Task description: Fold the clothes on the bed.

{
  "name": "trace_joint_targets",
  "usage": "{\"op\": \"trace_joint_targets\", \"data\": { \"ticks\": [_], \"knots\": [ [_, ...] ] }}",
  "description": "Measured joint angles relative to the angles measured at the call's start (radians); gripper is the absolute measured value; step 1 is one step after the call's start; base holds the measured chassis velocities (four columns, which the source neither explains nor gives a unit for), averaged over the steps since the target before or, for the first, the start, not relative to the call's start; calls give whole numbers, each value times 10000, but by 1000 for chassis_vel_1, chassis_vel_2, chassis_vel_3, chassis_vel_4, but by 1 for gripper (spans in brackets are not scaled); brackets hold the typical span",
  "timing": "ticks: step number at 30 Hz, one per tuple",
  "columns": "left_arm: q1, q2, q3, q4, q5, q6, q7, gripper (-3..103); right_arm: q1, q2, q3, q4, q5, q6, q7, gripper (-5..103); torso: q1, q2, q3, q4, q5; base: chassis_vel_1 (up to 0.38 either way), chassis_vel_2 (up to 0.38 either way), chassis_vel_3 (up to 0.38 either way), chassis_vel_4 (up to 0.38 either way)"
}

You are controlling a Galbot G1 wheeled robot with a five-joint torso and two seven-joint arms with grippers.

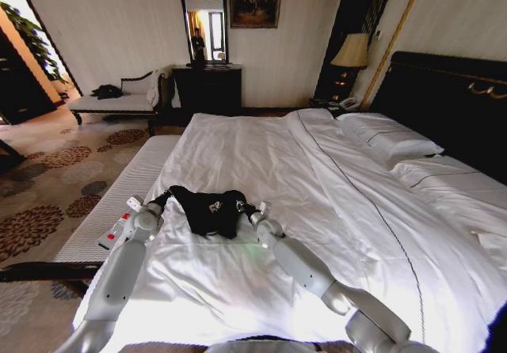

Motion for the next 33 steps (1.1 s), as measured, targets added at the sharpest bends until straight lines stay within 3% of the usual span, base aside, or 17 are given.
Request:
{"op": "trace_joint_targets", "data": {
  "ticks": [1, 3, 5, 6, 7, 9, 16, 18, 23, 33],
  "knots": [
    [13, -4, -4, -1, 5, 0, 0, 0, 0, 24, -15, -37, -8, -1, -5, 51, 0, 0, 0, -1, 0, 0, 0, 0, 0],
    [26, -9, -9, -2, 11, 0, 2, 0, 0, 38, -33, -53, -10, -2, -21, 51, 0, 0, 0, -1, 0, 0, 0, 0, 0],
    [47, -17, -18, -3, 35, 0, 6, 0, -3, 68, -56, -74, -13, -2, -61, 65, 0, 0, 0, -1, 0, 0, 0, 0, 0],
    [53, -20, -21, -2, 48, 0, 9, 0, -7, 87, -64, -89, -14, -2, -75, 64, 0, 0, 0, -1, 0, 0, 0, 0, 0],
    [55, -22, -22, -1, 55, 0, 10, 0, -12, 105, -65, -105, -14, -2, -85, 59, 0, 0, 0, 0, 0, 0, 0, 0, 0],
    [56, -24, -22, 1, 61, 0, 11, 0, -15, 122, -66, -118, -15, -2, -97, 59, 0, 0, 0, 0, 0, 0, 0, 0, 0],
    [39, -29, -25, 12, 75, 0, 18, 0, -22, 125, -44, -123, -15, 22, -139, 27, 0, 0, 0, -1, 0, 0, 0, 0, 0],
    [38, -27, -26, 14, 75, 0, 18, 0, -22, 122, -24, -123, -15, 41, -152, 27, 0, 0, 0, -1, 0, 0, 0, 0, 0],
    [8, -24, -27, 34, 75, 0, 20, 0, -5, 121, 66, -109, -15, 89, -178, 5, 0, 0, 0, -1, 0, 0, 0, 0, 0],
    [-33, -38, -27, 62, 75, -5, 20, 0, 79, 99, 280, -80, -99, 94, -199, 0, 0, 0, 0, -1, 0, 0, 0, 0, 0]
  ]
}}
